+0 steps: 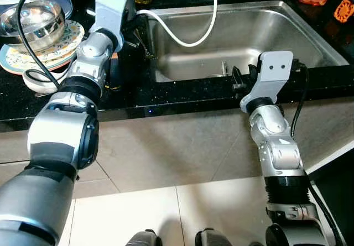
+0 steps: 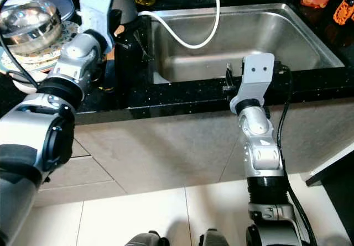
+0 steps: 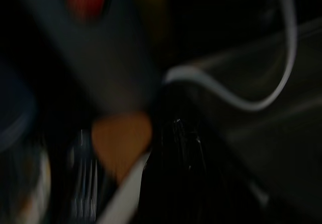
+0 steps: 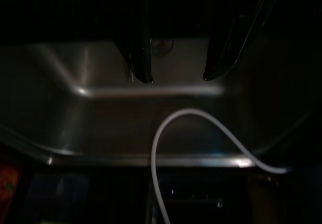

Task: Kitchen organization

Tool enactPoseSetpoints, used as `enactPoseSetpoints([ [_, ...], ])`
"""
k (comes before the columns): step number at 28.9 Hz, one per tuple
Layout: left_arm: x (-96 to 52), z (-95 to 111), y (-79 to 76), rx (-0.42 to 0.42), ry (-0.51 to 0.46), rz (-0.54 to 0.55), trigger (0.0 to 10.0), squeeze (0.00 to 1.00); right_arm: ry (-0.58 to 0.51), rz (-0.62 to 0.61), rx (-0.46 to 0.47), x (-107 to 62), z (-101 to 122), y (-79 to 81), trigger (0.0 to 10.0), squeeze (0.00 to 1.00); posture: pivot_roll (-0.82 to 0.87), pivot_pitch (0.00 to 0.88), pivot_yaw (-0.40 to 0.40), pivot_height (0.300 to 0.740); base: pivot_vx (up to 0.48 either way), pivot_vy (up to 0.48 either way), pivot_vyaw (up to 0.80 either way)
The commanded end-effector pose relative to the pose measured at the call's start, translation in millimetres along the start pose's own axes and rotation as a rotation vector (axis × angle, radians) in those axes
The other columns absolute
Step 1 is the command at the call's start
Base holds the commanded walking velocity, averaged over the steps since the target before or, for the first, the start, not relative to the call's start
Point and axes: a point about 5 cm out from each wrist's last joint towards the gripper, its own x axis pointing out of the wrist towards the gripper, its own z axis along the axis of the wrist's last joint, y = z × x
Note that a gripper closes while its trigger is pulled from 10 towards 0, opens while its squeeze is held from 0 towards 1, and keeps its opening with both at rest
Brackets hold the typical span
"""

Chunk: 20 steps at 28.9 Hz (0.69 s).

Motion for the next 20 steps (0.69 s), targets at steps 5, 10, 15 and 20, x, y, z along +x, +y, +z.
enactPoseSetpoints([
  [5,-0.4,-21.2,-7.5,-0.097,0.167,0.054,10.0,0.0,-0.002,0.01,0.01,2.6,-1.3,0.3,10.0,0.0,0.07,0.048,0.009,0.74,0.0,0.0,0.0],
  [10,-0.7,-26.6,-14.7,-0.139,0.207,0.022,10.0,0.0,-0.003,0.001,0.001,0.5,-0.7,-3.7,10.0,0.0,0.06,0.06,0.016,0.74,0.0,0.0,0.0],
  [15,-2.0,-34.6,-19.2,-0.163,0.255,0.01,10.0,0.0,-0.001,-0.032,-0.018,-9.5,0.4,-11.5,10.0,0.0,-0.01,0.106,0.057,0.74,0.0,0.0,0.0],
  [20,-4.1,-44.1,-23.1,-0.188,0.298,-0.02,10.0,0.0,0.0,-0.085,-0.051,-26.7,4.6,-24.2,10.0,0.0,-0.09,0.159,0.101,0.74,0.0,0.0,0.0],
])
